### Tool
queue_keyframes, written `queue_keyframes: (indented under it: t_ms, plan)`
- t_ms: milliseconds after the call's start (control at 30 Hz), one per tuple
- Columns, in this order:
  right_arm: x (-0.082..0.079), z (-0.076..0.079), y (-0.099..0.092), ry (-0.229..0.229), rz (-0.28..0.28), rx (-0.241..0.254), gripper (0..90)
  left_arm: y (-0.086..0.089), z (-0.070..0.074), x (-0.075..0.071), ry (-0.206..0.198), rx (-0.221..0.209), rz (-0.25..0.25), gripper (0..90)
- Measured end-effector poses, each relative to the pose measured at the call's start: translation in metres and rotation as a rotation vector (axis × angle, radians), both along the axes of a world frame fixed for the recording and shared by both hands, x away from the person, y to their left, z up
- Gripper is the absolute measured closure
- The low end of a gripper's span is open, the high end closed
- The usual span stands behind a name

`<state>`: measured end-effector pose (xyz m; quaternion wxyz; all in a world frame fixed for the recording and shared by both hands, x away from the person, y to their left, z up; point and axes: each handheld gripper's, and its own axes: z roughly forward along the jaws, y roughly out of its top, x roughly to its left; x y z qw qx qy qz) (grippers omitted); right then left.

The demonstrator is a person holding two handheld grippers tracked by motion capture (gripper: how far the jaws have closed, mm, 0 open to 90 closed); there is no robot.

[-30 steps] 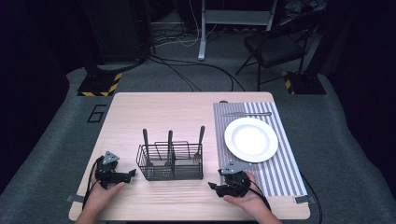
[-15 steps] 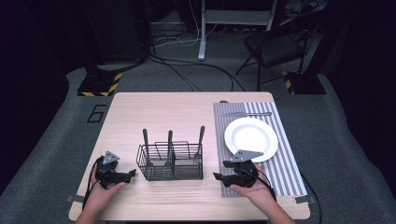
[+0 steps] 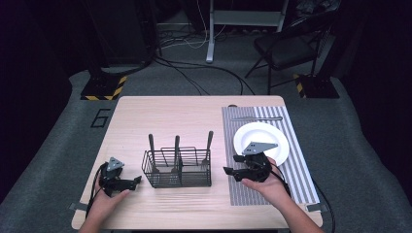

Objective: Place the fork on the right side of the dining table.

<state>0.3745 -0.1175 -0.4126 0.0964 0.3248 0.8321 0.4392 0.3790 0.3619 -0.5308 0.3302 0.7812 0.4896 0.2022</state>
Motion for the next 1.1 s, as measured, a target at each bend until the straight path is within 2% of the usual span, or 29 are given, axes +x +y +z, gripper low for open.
queue_keyframes:
  t_ms: [233,533,700,1100]
  plan:
    - [0.008,0.014,0.005,-0.021,0.006,0.011,38.5,0.0,0.0,0.0,0.0,0.0,0.001,0.2]
    - [0.02,0.025,0.01,-0.017,0.012,0.036,38.8,0.0,0.0,0.0,-0.001,0.0,0.001,0.2]
    - [0.028,0.03,0.013,-0.01,0.016,0.059,39.7,0.0,0.0,0.0,0.0,0.0,0.0,0.2]
    - [0.045,0.035,0.029,-0.023,0.028,0.075,44.3,0.0,0.0,0.0,0.0,0.0,0.001,0.2]
